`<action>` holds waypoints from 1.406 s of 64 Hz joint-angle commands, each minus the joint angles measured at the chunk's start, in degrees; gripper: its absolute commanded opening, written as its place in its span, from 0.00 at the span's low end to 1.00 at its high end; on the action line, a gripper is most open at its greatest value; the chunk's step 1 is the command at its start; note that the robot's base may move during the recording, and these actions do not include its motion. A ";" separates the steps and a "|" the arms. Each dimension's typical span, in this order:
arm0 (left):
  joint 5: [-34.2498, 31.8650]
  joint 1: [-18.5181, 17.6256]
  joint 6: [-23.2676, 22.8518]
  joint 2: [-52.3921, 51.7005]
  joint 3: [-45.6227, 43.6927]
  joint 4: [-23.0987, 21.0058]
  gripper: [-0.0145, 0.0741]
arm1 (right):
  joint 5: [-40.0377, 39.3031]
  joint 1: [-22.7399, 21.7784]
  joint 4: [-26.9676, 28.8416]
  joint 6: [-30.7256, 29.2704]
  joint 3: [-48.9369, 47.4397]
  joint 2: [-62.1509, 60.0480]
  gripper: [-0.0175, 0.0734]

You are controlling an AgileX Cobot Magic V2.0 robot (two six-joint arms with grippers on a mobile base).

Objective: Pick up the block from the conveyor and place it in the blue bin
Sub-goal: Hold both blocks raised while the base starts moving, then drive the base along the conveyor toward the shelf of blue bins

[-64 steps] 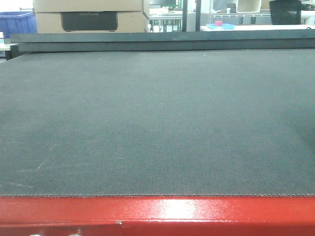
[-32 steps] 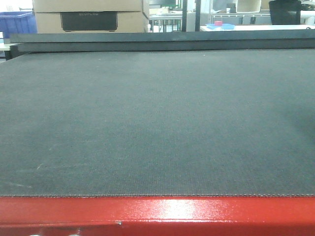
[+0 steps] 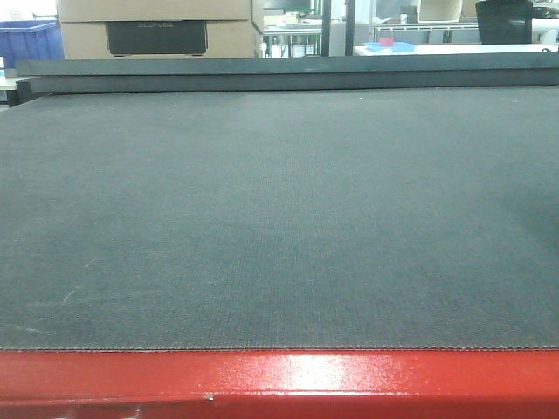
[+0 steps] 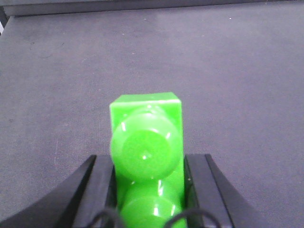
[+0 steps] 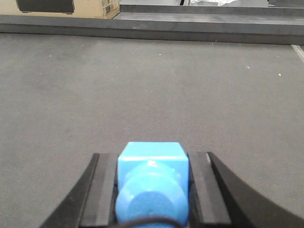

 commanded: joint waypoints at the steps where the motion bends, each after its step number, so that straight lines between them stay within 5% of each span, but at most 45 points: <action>1: -1.15 -0.38 -0.39 -0.34 -0.51 -0.24 0.04 | -1.41 -0.29 -0.59 -0.57 -0.47 -0.31 0.02; 90: -1.13 -0.28 -0.39 -0.34 -0.51 -0.24 0.04 | -1.41 -0.29 -0.59 -0.57 -0.47 -0.31 0.02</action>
